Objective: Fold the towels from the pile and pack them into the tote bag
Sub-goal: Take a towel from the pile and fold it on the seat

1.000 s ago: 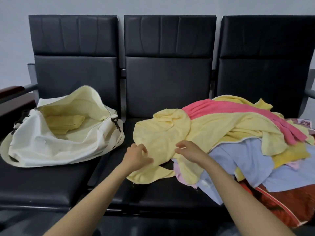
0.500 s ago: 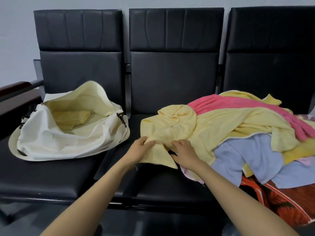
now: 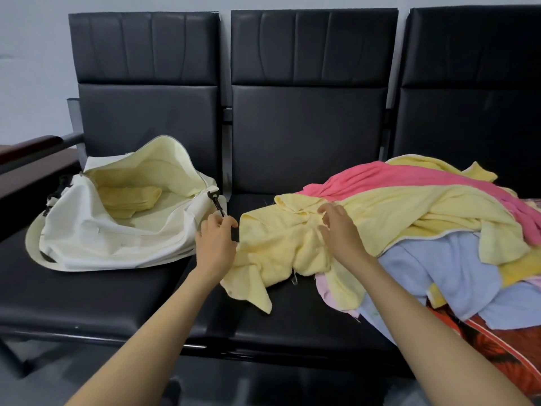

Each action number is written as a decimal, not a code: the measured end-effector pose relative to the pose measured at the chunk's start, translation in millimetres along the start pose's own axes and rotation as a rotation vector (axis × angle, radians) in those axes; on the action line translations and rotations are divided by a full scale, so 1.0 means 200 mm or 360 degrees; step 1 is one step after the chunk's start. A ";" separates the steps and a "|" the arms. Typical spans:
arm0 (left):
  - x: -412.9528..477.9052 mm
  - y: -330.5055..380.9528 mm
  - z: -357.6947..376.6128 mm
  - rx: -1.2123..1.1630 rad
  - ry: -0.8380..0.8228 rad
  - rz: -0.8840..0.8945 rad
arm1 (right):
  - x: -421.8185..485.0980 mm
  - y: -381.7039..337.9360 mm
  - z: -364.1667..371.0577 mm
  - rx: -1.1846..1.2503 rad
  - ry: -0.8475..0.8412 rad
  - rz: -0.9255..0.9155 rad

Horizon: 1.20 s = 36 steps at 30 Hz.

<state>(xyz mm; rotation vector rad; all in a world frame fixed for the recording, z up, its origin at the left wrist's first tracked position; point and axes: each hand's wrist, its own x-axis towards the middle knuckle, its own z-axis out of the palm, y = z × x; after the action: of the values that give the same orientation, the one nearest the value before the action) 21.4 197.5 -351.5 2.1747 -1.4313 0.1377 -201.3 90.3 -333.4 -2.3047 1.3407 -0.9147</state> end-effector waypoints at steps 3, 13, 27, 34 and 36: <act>-0.04 0.03 0.03 -0.0239 -0.0159 0.0195 | -0.06 0.01 0.08 -0.0240 -0.0301 -0.0193; -0.09 0.08 0.05 -0.0453 -0.0593 0.0104 | -0.16 0.02 0.19 -0.0692 -0.0727 -0.0285; -0.05 0.03 -0.10 -0.1110 -0.0910 -0.0052 | 0.06 0.10 -0.24 0.0908 0.0159 0.0476; -0.12 0.09 0.00 -0.0595 -0.0830 0.0239 | -0.05 0.22 -0.09 -0.0282 -0.0123 0.0191; -0.15 0.10 0.02 -0.0555 -0.1044 0.0281 | -0.08 0.20 -0.09 -0.0433 -0.0177 -0.0042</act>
<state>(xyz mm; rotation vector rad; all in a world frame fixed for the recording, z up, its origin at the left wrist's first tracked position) -9.8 214.7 -357.5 1.8714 -1.8199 -0.7726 -244.9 85.0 -347.8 -2.5372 1.4677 -0.6335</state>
